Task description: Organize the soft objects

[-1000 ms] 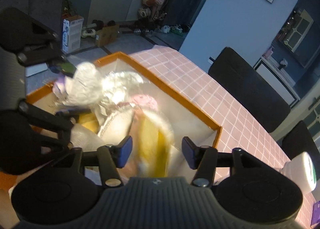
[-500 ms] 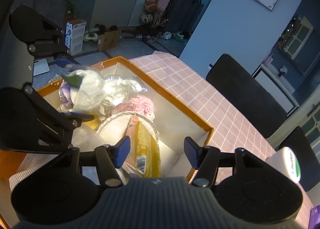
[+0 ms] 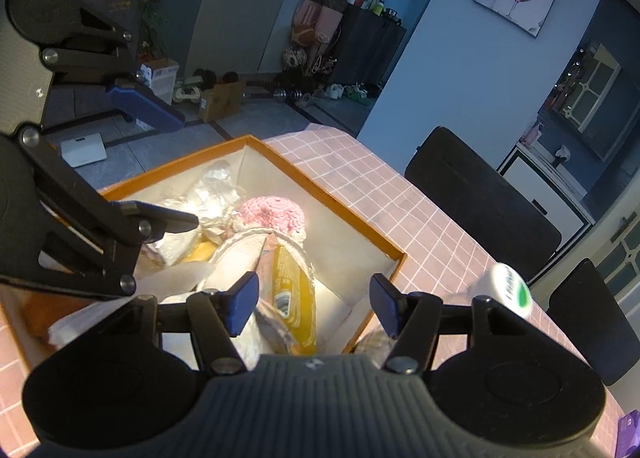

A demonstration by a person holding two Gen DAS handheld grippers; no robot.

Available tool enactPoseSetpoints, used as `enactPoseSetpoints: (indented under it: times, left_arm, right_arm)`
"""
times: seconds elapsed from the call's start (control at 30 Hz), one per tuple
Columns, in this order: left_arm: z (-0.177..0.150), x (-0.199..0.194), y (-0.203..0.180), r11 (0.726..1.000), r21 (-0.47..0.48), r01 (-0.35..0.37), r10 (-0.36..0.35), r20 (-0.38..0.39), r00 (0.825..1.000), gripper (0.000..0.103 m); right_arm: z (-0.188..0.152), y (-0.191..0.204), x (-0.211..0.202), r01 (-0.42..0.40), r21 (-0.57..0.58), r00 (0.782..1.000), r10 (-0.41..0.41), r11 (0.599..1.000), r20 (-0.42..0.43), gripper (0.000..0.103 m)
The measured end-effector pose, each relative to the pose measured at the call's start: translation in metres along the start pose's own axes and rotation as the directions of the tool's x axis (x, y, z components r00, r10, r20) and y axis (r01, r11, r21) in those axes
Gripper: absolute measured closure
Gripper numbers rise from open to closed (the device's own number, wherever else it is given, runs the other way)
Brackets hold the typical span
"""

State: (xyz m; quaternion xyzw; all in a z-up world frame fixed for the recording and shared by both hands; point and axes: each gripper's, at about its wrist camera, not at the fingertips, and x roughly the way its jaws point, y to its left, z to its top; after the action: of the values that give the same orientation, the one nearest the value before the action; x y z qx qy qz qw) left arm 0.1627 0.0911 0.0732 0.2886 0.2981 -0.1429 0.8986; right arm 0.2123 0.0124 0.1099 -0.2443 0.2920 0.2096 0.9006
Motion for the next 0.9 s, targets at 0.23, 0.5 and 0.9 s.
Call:
enactPoseSetpoints:
  times: [0.23,0.5,0.9]
  left_arm:
    - [0.005,-0.040,-0.002,0.999,-0.027,-0.045,0.047,0.115,0.992,0.029]
    - [0.008,-0.096,-0.015,0.985,-0.169,-0.025,0.084,0.352,0.932,0.029]
    - [-0.024,-0.127,-0.073,0.945,-0.328,0.003,0.171,0.500,0.849,0.019]
  right_arm:
    - [-0.017,-0.009,-0.060,0.005,0.027,0.997,-0.007,1.000,0.081,0.039]
    - [-0.052,-0.031,-0.135,0.052,0.133,0.979,-0.078,0.990,0.191,0.026]
    - [-0.141,-0.034,-0.190,0.078,0.376,0.947,-0.187,0.923,0.262,0.010]
